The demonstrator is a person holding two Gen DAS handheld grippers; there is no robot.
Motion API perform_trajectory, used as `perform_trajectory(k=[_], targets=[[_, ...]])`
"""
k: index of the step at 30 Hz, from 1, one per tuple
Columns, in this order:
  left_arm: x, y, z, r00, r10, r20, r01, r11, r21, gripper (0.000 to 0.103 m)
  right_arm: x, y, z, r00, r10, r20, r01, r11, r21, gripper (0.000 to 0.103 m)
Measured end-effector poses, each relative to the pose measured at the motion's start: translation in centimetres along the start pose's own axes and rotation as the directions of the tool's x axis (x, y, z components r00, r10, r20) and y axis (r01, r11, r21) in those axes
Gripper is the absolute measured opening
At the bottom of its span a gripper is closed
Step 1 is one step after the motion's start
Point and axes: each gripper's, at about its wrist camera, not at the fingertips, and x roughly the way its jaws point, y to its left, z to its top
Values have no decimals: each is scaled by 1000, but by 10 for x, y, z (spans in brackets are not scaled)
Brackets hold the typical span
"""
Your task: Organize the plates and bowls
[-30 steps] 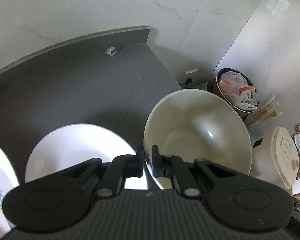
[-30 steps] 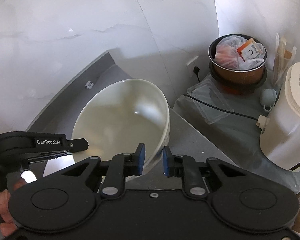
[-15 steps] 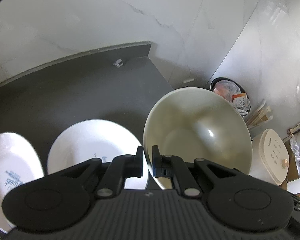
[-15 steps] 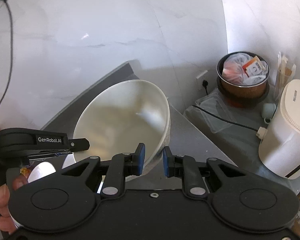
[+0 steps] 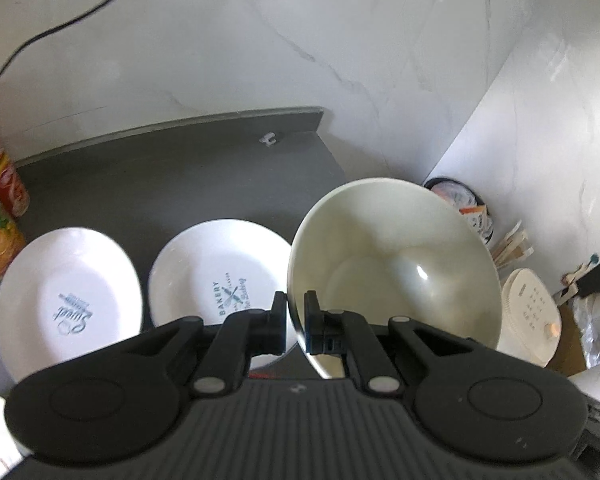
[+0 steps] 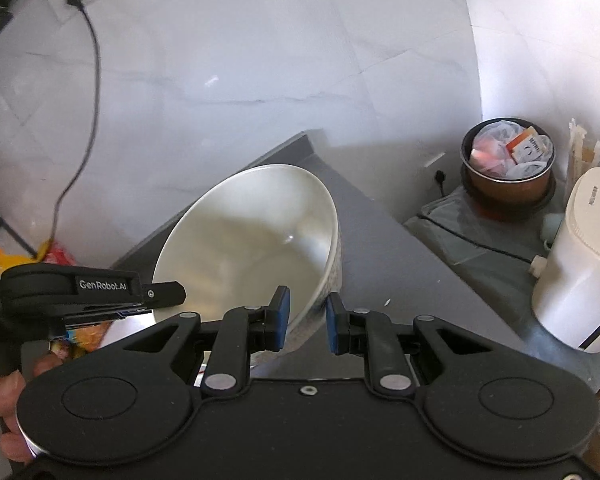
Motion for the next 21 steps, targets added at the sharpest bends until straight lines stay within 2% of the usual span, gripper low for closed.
perform_trajectory(k=[9, 21], targets=[[-36, 15, -22, 999, 18, 38, -17, 999, -31, 6, -29, 19, -16, 999, 53, 6, -53, 998, -44, 19], [-48, 38, -59, 998, 64, 9, -63, 995, -83, 6, -37, 35, -48, 996, 79, -44, -82, 992, -93, 20]])
